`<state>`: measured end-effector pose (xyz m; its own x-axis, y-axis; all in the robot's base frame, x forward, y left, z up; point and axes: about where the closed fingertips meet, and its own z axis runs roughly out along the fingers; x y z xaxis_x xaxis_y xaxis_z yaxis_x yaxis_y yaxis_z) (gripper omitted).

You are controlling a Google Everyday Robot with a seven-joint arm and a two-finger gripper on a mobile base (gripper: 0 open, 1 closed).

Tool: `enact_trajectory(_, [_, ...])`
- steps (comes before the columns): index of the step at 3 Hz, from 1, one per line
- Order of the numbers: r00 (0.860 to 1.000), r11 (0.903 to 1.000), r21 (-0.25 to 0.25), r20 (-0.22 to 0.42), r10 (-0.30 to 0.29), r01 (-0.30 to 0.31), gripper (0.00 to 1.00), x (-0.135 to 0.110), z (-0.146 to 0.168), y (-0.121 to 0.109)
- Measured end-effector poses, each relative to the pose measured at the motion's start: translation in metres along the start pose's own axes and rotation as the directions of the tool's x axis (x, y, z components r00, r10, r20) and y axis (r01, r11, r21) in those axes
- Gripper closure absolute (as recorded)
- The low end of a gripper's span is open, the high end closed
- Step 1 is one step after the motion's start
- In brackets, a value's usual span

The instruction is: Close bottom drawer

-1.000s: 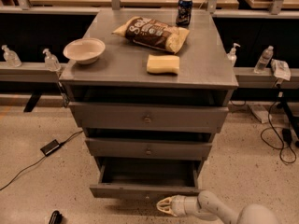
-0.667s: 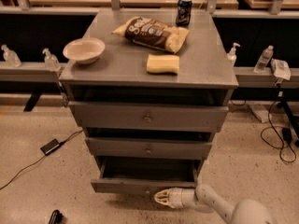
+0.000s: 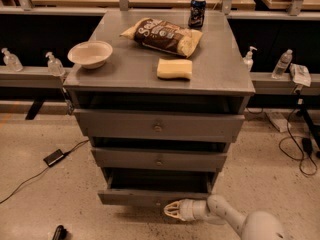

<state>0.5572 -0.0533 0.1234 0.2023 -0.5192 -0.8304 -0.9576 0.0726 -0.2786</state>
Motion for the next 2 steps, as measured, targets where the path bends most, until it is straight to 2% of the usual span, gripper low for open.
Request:
enact_trajectory(1, [1.0, 0.9997, -0.004, 0.006, 0.025, -0.025, 1.0, 0.0065, -0.0008, 0.0165])
enact_trajectory(2, [1.0, 0.9997, -0.004, 0.005, 0.024, -0.024, 1.0, 0.0066, -0.0007, 0.0164])
